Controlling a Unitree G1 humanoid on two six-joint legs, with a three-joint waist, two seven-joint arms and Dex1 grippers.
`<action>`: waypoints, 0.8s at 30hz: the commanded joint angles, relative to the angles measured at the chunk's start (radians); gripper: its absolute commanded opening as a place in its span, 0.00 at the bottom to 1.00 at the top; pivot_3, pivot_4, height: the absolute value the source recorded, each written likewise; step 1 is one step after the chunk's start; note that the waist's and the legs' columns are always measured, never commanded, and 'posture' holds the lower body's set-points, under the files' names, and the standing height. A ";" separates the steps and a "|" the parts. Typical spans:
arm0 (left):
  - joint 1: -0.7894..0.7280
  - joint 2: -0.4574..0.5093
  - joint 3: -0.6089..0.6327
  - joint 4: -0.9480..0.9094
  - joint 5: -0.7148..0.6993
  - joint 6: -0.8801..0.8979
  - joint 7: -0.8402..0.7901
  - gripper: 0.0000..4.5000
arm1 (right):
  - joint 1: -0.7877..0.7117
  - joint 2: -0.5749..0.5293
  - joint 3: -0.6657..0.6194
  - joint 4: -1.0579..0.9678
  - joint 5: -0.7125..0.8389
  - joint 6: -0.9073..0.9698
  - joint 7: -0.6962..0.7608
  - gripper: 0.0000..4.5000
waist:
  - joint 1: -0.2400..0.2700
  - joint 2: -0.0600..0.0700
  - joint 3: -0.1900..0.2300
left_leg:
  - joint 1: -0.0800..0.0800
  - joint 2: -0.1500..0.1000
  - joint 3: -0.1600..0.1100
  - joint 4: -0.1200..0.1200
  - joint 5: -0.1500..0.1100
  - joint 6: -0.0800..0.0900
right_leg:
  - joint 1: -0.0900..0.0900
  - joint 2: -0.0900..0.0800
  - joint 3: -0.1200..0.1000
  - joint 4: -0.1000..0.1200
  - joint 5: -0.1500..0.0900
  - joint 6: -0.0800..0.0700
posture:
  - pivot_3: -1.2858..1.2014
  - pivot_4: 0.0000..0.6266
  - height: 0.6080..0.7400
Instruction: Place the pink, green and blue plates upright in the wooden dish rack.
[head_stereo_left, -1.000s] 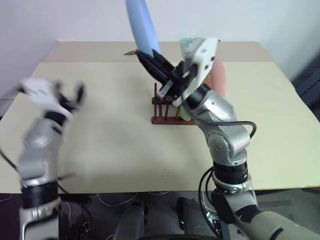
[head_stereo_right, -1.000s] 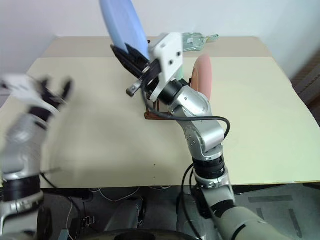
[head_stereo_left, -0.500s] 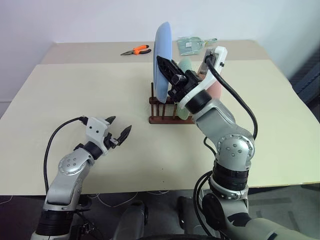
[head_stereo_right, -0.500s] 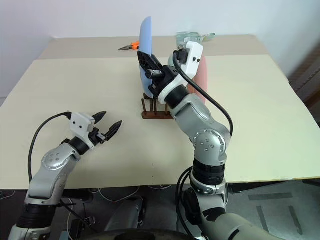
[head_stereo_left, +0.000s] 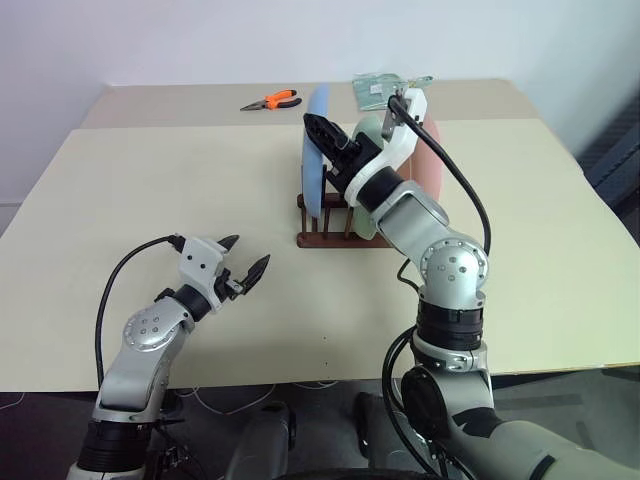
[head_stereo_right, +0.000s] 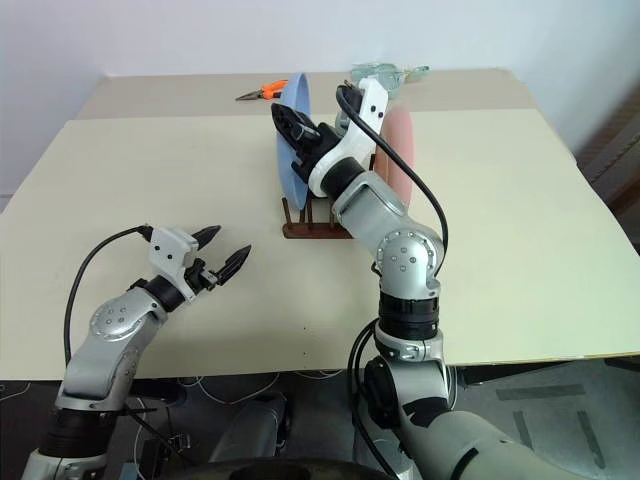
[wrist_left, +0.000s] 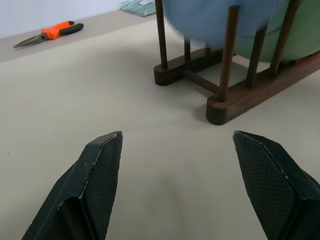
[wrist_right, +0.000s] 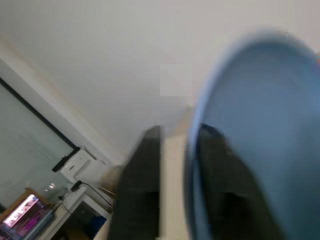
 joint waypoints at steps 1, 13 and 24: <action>-0.002 -0.005 0.001 -0.042 0.004 -0.003 0.000 0.81 | -0.051 -0.043 0.042 -0.041 -0.065 -0.045 0.057 0.66 | 0.002 0.000 0.000 | 0.000 0.000 0.000 0.000 0.000 0.000 | 0.000 0.000 0.000 0.000 0.000 0.000 | 0.52 0.24 1.00; -0.022 -0.003 -0.008 0.010 0.025 -0.023 -0.012 0.81 | 0.045 -0.513 -0.035 -0.300 -0.136 -0.062 0.379 0.72 | 0.010 -0.001 -0.001 | -0.001 0.000 0.000 0.001 0.000 0.000 | 0.002 -0.001 0.000 -0.001 -0.001 0.001 | 0.52 0.24 1.00; -0.069 0.070 0.087 0.153 0.019 -0.059 -0.058 0.81 | 0.649 -0.892 -0.386 -0.101 -0.254 -0.177 0.668 1.00 | 0.029 0.000 0.000 | 0.001 0.000 0.002 0.002 -0.003 0.004 | 0.010 -0.002 -0.002 -0.012 -0.004 0.000 | 0.52 0.24 1.00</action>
